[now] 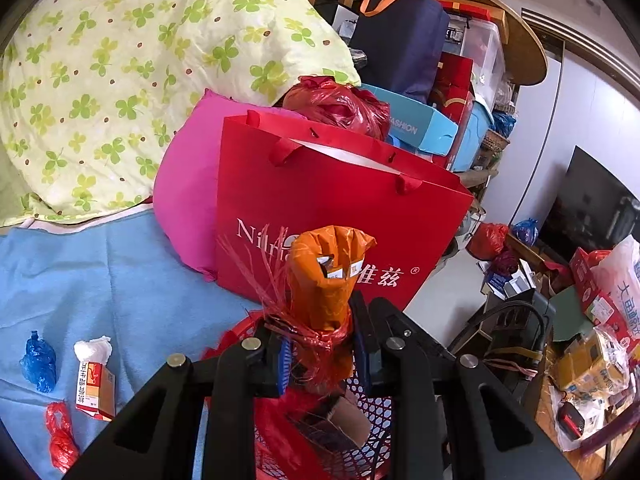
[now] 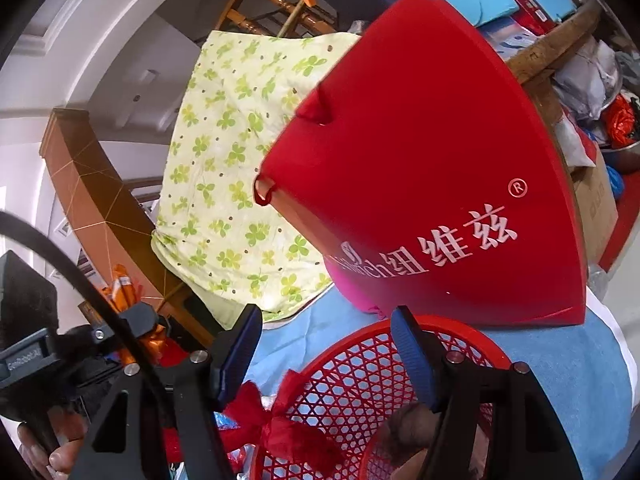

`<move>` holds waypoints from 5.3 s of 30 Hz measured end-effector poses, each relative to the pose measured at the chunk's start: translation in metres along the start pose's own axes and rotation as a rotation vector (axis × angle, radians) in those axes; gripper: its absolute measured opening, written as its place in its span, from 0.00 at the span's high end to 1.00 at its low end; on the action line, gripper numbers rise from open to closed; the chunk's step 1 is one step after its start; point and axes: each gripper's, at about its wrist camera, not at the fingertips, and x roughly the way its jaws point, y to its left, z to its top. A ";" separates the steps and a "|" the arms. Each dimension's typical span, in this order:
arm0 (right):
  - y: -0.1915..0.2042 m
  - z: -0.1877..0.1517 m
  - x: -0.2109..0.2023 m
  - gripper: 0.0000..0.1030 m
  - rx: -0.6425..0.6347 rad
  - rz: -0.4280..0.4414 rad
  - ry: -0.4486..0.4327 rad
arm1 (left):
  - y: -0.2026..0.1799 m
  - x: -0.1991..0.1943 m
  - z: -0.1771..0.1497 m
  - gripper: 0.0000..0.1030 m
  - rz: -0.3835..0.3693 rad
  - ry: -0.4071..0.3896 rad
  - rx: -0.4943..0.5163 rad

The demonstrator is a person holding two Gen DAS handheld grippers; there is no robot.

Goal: Collect trash
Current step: 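Open left tool to drop orange wrapper into red basket, then move both tools back to blanket, right tool toward white mask, then grasp white mask with right tool while left tool grasps red plastic bag, then lift both items and carry them over red basket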

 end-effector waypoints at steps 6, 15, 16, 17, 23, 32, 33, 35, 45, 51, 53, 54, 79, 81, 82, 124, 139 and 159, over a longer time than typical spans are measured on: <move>-0.008 0.002 0.000 0.32 0.030 -0.023 -0.019 | 0.004 0.009 -0.008 0.61 -0.009 0.044 0.008; -0.014 0.004 -0.003 0.32 0.070 -0.024 -0.038 | 0.012 -0.003 -0.012 0.61 0.016 0.020 0.014; -0.013 0.004 -0.003 0.32 0.069 -0.021 -0.037 | 0.018 -0.006 -0.014 0.61 0.031 0.018 0.005; -0.011 0.003 -0.002 0.32 0.068 -0.019 -0.035 | 0.024 -0.010 -0.016 0.61 0.046 0.016 -0.004; 0.020 -0.004 0.009 0.32 0.001 0.022 -0.034 | 0.066 -0.045 -0.039 0.60 0.192 0.009 -0.048; 0.109 -0.042 0.035 0.31 -0.228 0.162 -0.014 | 0.122 -0.122 -0.077 0.39 0.515 -0.056 -0.055; 0.117 -0.047 0.037 0.30 -0.251 0.180 -0.008 | 0.129 -0.129 -0.082 0.38 0.548 -0.060 -0.056; 0.136 -0.060 0.044 0.30 -0.299 0.217 0.012 | 0.143 -0.144 -0.089 0.37 0.609 -0.067 -0.062; 0.178 -0.129 0.116 0.28 -0.303 0.282 0.351 | 0.216 -0.174 -0.142 0.35 0.742 0.014 -0.179; 0.168 -0.169 0.166 0.28 -0.217 0.203 0.603 | 0.249 -0.163 -0.170 0.35 0.740 0.080 -0.269; 0.166 -0.182 0.180 0.28 -0.214 0.174 0.668 | 0.261 -0.162 -0.178 0.35 0.742 0.090 -0.287; 0.167 -0.189 0.187 0.28 -0.221 0.162 0.705 | 0.262 -0.161 -0.180 0.35 0.743 0.093 -0.291; 0.159 -0.249 0.205 0.62 -0.373 0.023 0.778 | 0.300 -0.123 -0.199 0.35 0.711 0.182 -0.352; 0.158 -0.234 0.197 0.62 -0.372 0.019 0.719 | 0.299 -0.107 -0.196 0.35 0.697 0.203 -0.326; 0.158 -0.229 0.194 0.62 -0.371 0.019 0.706 | 0.298 -0.097 -0.194 0.35 0.688 0.218 -0.312; 0.175 -0.184 0.151 0.62 -0.450 0.105 0.473 | 0.226 -0.087 -0.159 0.47 0.722 0.104 -0.153; 0.182 -0.135 0.099 0.62 -0.456 0.172 0.261 | 0.136 -0.119 -0.113 0.47 0.770 -0.024 0.056; 0.131 -0.075 0.055 0.62 -0.363 0.113 0.106 | 0.074 -0.101 -0.084 0.46 0.755 -0.077 0.193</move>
